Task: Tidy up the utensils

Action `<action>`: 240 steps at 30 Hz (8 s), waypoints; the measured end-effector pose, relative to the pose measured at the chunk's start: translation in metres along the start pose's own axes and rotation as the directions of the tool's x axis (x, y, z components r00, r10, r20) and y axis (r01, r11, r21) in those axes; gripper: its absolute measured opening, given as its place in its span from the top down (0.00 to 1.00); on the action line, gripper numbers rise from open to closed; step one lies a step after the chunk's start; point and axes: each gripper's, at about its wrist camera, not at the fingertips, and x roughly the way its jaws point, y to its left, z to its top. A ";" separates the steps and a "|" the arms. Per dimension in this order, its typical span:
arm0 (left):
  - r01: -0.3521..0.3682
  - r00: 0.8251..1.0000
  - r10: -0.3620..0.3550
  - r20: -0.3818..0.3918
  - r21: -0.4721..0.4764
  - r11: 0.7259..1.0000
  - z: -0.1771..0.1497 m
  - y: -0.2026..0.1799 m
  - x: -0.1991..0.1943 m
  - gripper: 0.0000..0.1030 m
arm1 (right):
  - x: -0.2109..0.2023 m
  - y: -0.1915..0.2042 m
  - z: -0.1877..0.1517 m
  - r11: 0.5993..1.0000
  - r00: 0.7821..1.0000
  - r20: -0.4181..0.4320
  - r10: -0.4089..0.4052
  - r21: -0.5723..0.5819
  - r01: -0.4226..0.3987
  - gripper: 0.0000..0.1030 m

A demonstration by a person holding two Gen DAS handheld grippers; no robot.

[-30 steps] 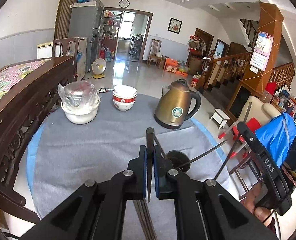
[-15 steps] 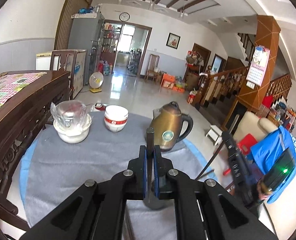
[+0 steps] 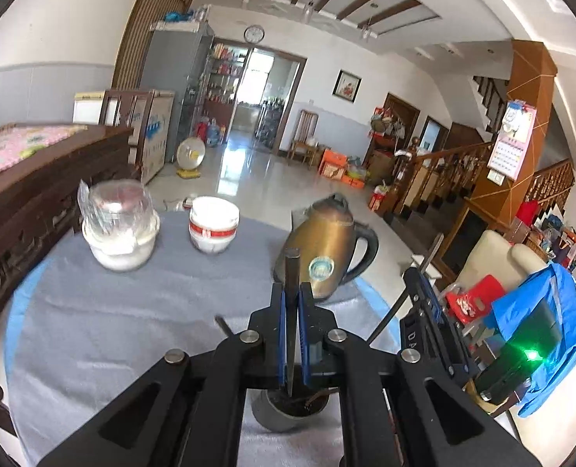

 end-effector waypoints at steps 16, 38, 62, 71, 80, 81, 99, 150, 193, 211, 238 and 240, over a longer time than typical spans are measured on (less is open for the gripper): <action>0.000 0.995 0.004 -0.099 0.047 0.999 -0.031 0.009 0.004 0.94 | -0.033 -0.014 -0.018 0.997 0.991 -0.102 0.081 0.011 -0.080 0.94; -0.009 0.988 0.025 -0.151 0.101 0.995 -0.065 0.044 -0.010 0.64 | -0.055 -0.012 -0.045 0.992 0.974 -0.187 0.126 0.039 -0.120 0.92; -0.190 0.927 0.210 -0.312 0.092 0.977 -0.139 0.127 0.001 0.55 | -0.094 -0.031 -0.048 0.963 0.951 -0.186 0.248 0.151 -0.222 0.34; -0.207 0.908 0.227 -0.352 0.094 0.974 -0.156 0.136 0.006 0.53 | -0.112 -0.036 -0.049 0.952 0.942 -0.183 0.281 0.178 -0.249 0.34; -0.236 0.896 0.244 -0.370 0.069 0.969 -0.163 0.151 0.005 0.53 | -0.119 -0.041 -0.079 0.944 0.916 -0.255 0.308 0.200 -0.262 0.36; -0.240 0.896 0.248 -0.368 0.069 0.968 -0.164 0.152 0.005 0.53 | -0.120 -0.039 -0.085 0.943 0.910 -0.272 0.314 0.199 -0.266 0.36; -0.238 0.880 0.253 -0.403 0.088 0.967 -0.182 0.147 0.016 0.52 | -0.061 -0.032 -0.191 0.920 0.767 -0.513 0.385 0.279 -0.275 0.62; -0.168 0.830 0.165 -0.533 0.043 0.985 -0.181 0.112 0.089 0.52 | -0.048 -0.046 -0.198 0.901 0.727 -0.552 0.409 0.371 -0.225 0.61; -0.173 0.796 0.175 -0.579 0.059 0.983 -0.179 0.117 0.080 0.52 | -0.047 -0.047 -0.199 0.904 0.732 -0.554 0.396 0.376 -0.205 0.61; -0.220 0.766 0.225 -0.603 0.083 0.972 -0.171 0.108 0.105 0.67 | -0.046 -0.047 -0.199 0.905 0.729 -0.559 0.394 0.375 -0.201 0.61; -0.058 0.754 0.047 -0.655 0.005 0.998 -0.171 0.150 0.080 0.92 | -0.013 0.034 -0.215 0.947 0.538 -0.780 0.319 0.241 -0.211 0.84; -0.058 0.754 0.046 -0.655 0.004 0.998 -0.171 0.152 0.080 0.92 | -0.010 0.035 -0.221 0.955 0.516 -0.804 0.294 0.224 -0.196 0.87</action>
